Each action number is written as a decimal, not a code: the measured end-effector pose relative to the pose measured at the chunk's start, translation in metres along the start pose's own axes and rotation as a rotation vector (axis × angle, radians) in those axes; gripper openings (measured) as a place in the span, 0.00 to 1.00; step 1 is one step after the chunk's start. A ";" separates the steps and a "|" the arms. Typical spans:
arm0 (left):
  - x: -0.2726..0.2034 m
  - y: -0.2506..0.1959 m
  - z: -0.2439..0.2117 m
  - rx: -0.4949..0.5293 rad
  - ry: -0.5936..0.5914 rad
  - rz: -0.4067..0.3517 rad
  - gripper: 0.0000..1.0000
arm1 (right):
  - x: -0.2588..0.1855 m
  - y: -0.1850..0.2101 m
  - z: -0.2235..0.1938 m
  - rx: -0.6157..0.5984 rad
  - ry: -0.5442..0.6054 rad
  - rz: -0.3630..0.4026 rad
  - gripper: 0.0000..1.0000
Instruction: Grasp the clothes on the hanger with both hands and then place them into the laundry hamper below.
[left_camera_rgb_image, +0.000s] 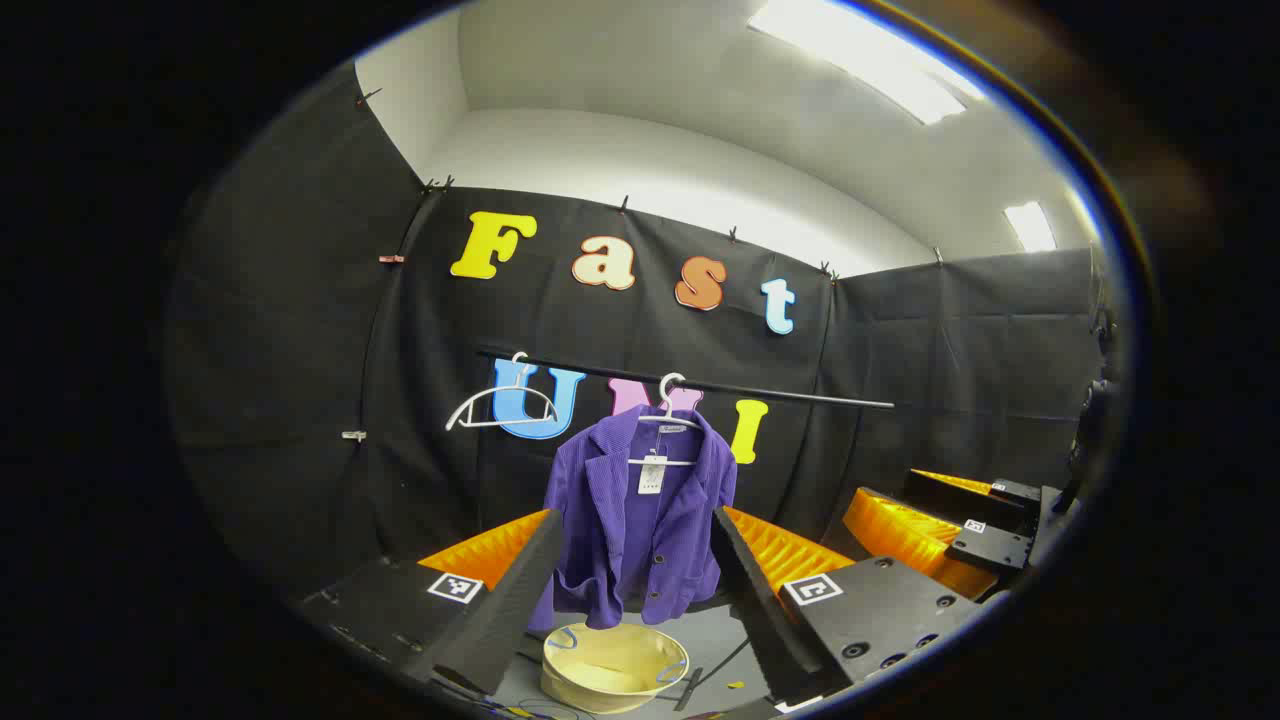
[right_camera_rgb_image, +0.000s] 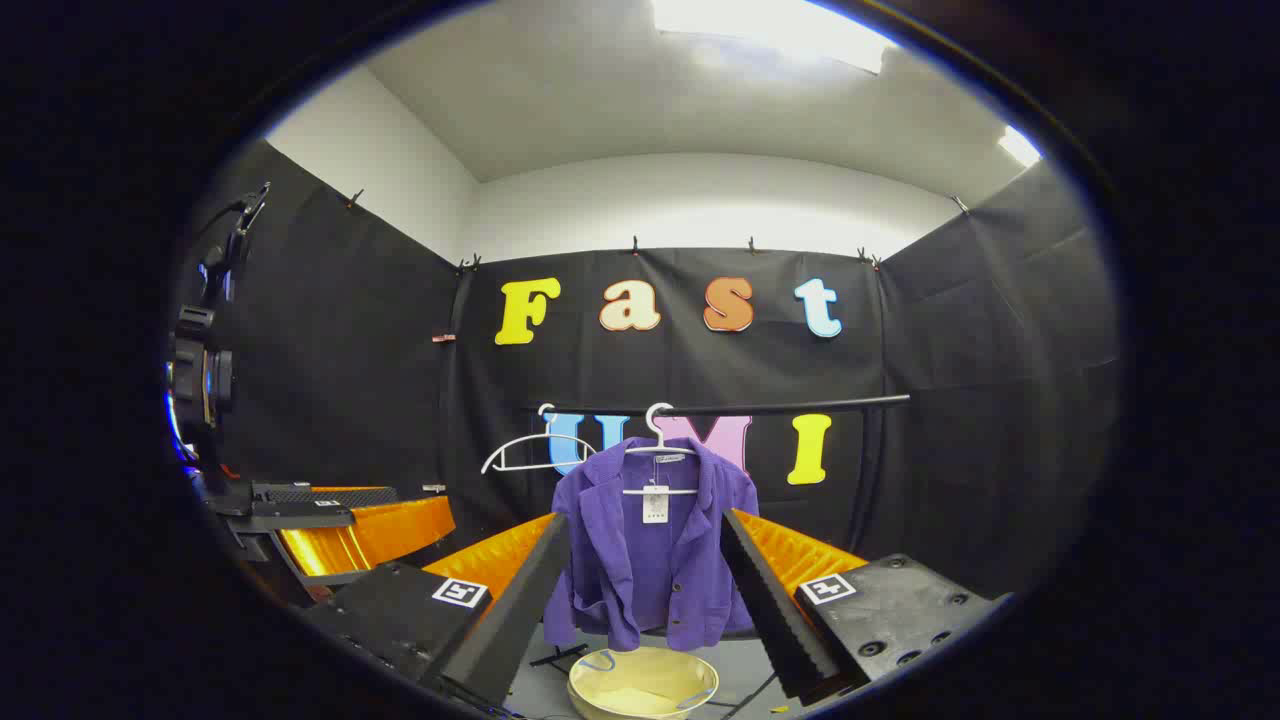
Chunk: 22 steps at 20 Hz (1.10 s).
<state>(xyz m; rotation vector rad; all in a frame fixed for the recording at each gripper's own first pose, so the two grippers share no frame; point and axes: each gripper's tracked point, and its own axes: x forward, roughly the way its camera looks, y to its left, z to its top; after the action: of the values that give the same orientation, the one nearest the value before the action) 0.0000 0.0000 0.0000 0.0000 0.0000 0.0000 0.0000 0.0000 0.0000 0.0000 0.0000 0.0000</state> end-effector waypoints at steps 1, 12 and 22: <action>0.000 0.000 -0.001 0.003 0.001 -0.002 0.93 | 0.001 -0.002 0.000 0.002 -0.002 -0.004 0.94; 0.002 -0.001 0.002 -0.004 -0.007 -0.038 0.93 | 0.009 -0.007 -0.003 0.015 0.002 -0.015 0.97; 0.005 0.001 0.005 0.023 -0.010 -0.076 0.93 | 0.016 0.006 -0.005 -0.005 0.010 -0.027 0.97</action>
<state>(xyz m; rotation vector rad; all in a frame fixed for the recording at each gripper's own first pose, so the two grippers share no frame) 0.0048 0.0006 0.0052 0.0229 -0.0105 -0.0757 0.0157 0.0065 -0.0049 -0.0046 0.0101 -0.0271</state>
